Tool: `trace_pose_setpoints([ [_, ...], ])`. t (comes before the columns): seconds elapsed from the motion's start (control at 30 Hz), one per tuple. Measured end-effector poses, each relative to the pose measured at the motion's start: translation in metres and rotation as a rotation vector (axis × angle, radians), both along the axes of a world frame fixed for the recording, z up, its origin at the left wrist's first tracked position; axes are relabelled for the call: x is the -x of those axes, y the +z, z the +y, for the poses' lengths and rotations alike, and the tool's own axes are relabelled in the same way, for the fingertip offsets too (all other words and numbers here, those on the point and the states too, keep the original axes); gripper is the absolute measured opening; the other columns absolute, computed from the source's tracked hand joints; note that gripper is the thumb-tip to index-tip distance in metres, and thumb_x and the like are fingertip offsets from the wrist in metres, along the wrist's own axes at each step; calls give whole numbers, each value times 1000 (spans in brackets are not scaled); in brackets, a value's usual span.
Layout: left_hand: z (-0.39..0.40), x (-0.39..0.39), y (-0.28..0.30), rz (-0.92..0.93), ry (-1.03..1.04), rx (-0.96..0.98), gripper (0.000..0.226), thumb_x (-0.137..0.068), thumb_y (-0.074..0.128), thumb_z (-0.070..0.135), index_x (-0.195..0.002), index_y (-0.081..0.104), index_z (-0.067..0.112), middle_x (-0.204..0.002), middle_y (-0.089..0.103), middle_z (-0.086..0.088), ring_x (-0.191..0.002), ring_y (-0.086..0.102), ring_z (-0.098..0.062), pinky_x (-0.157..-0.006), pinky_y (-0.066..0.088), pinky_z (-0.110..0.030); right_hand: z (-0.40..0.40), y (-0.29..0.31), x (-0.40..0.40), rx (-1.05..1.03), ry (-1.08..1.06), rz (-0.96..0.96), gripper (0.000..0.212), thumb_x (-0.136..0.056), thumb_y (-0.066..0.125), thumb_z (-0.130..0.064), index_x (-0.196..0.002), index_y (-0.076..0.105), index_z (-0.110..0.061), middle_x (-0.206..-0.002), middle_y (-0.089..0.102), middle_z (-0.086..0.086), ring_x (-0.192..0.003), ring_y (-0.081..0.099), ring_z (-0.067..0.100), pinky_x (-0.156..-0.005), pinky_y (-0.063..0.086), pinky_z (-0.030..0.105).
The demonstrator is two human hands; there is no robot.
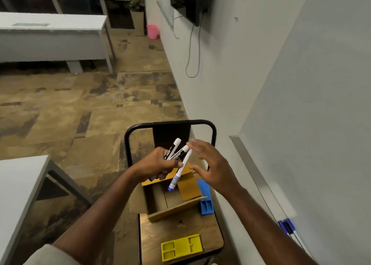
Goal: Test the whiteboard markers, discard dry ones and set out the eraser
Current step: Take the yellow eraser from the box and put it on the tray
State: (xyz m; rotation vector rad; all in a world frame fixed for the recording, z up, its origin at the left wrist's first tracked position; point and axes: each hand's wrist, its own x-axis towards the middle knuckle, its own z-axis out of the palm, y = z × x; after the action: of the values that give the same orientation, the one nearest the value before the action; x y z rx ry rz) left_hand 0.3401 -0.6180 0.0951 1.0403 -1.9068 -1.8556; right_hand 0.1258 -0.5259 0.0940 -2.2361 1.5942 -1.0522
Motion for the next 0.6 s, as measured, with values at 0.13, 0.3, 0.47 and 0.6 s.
trace_pose_setpoints([
  [0.13, 8, 39, 9, 138, -81, -129, 38, -94, 65, 15, -57, 54, 11, -44, 42, -5, -35, 39, -14, -44, 40, -24, 25, 21, 24, 234, -51, 159, 50, -88, 77, -18, -136, 61, -23, -155, 41, 7, -140, 43, 18, -106, 46, 27],
  [0.3, 23, 90, 13, 244, -202, -335, 39, -93, 67, 21, -60, 50, 8, -42, 40, 0, -33, 39, -9, -40, 39, -21, 62, 37, 48, 397, -64, 332, 26, -89, 78, -16, -114, 76, -20, -144, 52, 18, -134, 51, 31, -103, 46, 43],
  [0.47, 50, 141, 14, 256, -340, -480, 34, -85, 73, 28, -74, 47, 9, -43, 39, 0, -33, 38, -8, -39, 41, -21, 105, 42, 76, 420, -156, 421, 19, -90, 77, -15, -108, 78, -21, -142, 56, 14, -130, 55, 30, -103, 45, 47],
  [0.6, 90, 181, 19, 200, -358, -478, 39, -80, 78, 29, -68, 47, 9, -42, 39, 0, -31, 37, -7, -36, 39, -18, 154, 41, 100, 463, -311, 438, 16, -93, 73, -15, -108, 78, -17, -132, 65, 10, -124, 61, 28, -103, 46, 45],
])
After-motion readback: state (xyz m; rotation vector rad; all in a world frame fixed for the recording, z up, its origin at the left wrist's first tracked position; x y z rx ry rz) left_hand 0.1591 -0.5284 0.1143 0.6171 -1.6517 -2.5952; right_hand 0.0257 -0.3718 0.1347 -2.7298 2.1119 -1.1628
